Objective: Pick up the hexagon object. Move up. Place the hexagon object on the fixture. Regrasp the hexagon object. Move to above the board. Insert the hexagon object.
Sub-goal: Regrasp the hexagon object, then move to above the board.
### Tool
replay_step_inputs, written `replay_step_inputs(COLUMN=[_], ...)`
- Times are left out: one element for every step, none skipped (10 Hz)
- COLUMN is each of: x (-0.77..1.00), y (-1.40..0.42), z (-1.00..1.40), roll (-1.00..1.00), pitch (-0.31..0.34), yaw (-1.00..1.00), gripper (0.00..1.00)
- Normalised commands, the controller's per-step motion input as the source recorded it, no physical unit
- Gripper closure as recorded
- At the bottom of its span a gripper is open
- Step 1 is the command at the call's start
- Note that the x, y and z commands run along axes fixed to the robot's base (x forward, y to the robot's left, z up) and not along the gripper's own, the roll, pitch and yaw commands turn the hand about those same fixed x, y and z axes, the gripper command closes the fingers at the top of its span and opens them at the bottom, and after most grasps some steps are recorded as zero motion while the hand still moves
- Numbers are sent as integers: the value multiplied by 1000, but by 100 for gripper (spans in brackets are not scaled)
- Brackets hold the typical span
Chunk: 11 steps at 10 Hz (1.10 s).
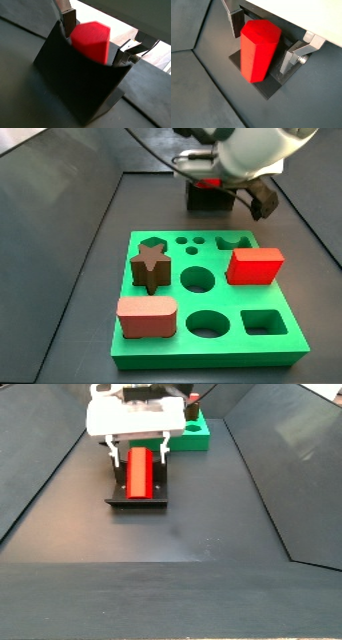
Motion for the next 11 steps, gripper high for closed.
replay_step_inputs(x=[73, 22, 17, 17, 17, 0, -144, -146, -155, -152, -149], y=[-1, -17, -20, -20, -20, 0, 81, 81, 82, 82, 78], z=[-245, -187, -181, -181, -181, 0, 1000, 1000, 1000, 1000, 1000], roll=[53, 51, 51, 51, 51, 0, -228, -230, -243, -241, -209], pitch=[-16, -3, -7, -7, -7, 0, 22, 24, 54, 83, 129], yaw=[6, 2, 6, 8, 10, 0, -397, -394, -303, -234, -153], gripper=[0, 0, 0, 0, 0, 100, 100, 100, 100, 100, 100])
